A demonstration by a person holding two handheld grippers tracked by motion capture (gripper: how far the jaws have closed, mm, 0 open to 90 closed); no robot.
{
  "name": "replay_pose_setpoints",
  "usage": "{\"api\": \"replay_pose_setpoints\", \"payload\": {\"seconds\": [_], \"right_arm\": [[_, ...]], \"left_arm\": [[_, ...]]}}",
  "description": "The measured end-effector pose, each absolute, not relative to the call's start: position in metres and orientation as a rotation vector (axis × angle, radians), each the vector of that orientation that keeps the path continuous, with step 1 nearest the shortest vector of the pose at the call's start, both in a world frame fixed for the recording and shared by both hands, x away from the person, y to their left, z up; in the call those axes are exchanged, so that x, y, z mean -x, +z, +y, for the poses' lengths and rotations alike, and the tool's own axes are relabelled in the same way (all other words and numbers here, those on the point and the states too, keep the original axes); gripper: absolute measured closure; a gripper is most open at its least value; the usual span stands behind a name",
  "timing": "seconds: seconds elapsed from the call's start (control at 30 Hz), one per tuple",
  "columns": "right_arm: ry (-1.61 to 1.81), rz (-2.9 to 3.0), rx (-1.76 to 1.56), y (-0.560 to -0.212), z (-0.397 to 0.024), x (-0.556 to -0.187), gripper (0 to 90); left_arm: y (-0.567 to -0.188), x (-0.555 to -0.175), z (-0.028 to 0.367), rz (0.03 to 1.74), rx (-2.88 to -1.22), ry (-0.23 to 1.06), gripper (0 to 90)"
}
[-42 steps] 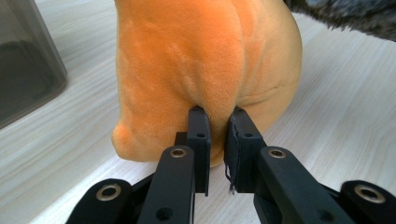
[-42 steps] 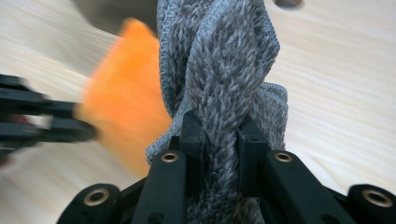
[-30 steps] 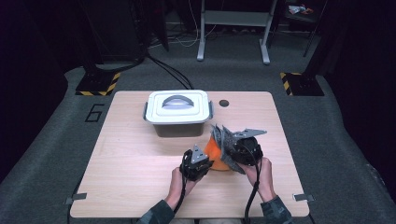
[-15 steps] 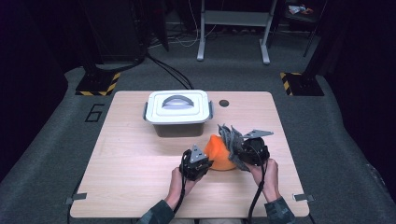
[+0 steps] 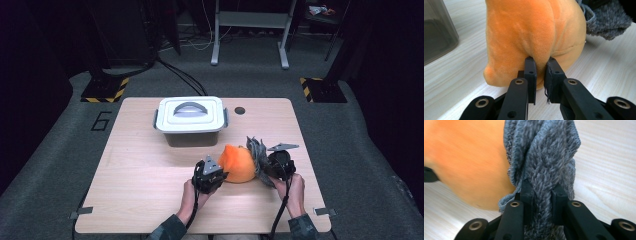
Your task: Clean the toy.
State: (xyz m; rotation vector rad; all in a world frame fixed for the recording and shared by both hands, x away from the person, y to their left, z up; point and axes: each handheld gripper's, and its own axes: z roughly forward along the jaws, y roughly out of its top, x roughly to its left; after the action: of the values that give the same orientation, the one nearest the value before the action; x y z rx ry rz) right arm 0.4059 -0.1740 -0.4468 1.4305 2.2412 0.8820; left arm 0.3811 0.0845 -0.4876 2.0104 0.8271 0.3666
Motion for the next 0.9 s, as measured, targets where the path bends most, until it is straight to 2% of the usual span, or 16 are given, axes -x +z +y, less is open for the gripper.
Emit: {"api": "replay_pose_setpoints", "payload": {"seconds": [0.6,0.9], "right_arm": [[0.783,2.321,-1.545,-0.482,-0.181,-0.422,75.8],[0.843,2.229,-1.530,-0.454,-0.191,-0.409,75.9]], "left_arm": [[-0.489,-0.381,0.086,0.837,-2.005,0.363,80.7],[-0.489,-0.381,0.086,0.839,-2.002,0.370,80.5]]}}
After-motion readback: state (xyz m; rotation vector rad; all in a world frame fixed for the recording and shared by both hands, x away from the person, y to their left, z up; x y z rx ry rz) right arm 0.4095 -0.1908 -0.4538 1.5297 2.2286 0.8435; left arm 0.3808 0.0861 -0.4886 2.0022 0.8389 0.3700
